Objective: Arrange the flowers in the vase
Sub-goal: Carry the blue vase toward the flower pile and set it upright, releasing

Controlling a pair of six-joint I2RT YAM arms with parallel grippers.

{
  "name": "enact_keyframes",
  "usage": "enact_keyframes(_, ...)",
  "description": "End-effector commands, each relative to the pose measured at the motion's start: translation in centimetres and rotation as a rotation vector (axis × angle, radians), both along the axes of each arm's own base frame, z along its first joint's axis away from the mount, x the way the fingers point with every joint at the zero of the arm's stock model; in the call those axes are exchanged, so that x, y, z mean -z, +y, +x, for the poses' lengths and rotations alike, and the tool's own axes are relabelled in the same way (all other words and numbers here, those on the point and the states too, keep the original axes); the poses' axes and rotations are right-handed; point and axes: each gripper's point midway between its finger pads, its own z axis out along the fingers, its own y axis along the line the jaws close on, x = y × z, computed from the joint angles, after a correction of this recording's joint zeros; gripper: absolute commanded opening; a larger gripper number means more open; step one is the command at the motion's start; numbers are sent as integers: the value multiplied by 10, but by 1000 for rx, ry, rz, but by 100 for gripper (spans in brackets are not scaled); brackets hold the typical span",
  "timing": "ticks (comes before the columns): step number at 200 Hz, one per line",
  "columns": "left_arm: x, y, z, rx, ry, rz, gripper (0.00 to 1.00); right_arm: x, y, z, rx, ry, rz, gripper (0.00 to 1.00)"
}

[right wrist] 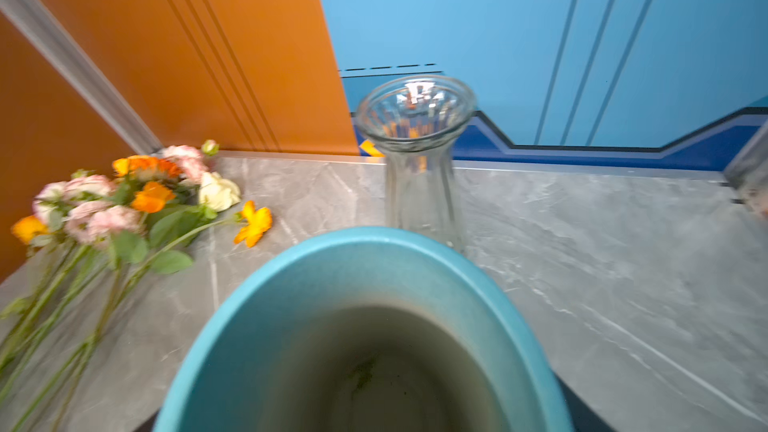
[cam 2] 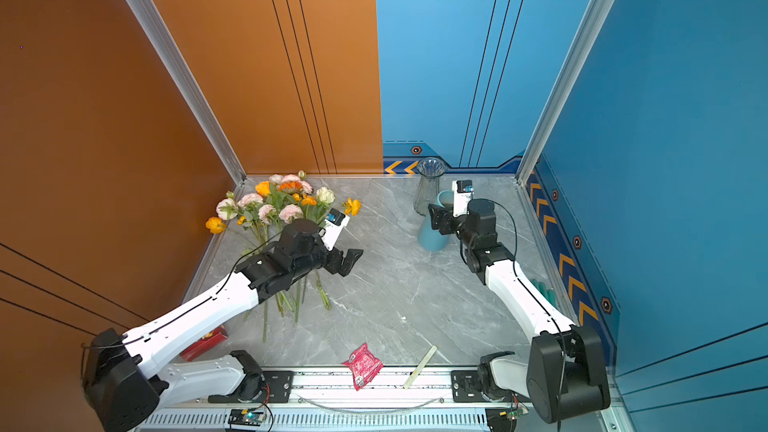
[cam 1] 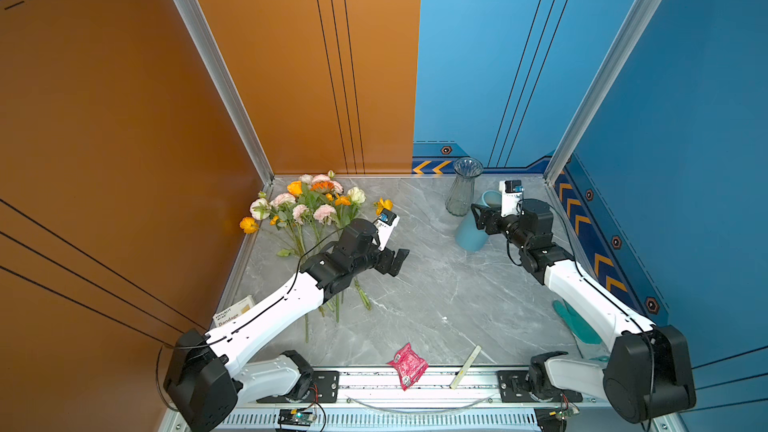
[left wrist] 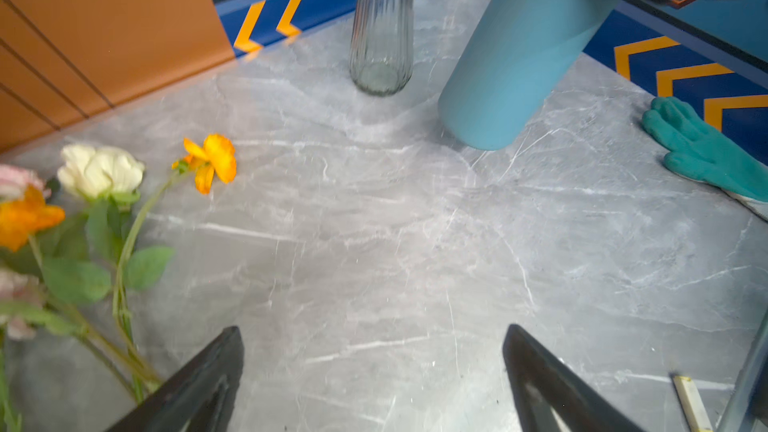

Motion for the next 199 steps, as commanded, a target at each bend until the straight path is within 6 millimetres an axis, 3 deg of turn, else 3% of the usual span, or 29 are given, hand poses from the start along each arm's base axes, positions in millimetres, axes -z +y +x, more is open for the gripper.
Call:
enact_keyframes(1,22,34,-15,-165,120,-43,99,-58,40,-11,-104,-185,89,39)
enact_keyframes(29,37,50,-35,-221,238,-128,100,-56,88,-23,-181,-204,48,39)
enact_keyframes(63,35,38,-59,-125,306,-242,97,-43,132,-32,-248,-207,6,39)
enact_keyframes(109,24,44,-57,-154,308,-299,96,-18,167,-40,-284,-184,-69,39)
enact_keyframes(113,23,45,-56,-161,312,-309,96,-16,177,-48,-311,-186,-74,39)
enact_keyframes(160,7,29,-57,-75,345,-384,93,-1,187,-54,-314,-149,-90,42)
enact_keyframes(174,1,26,-56,-61,328,-392,95,4,186,-55,-310,-139,-94,49)
enact_keyframes(199,-3,28,-53,-69,297,-395,97,9,184,-55,-297,-138,-99,71)
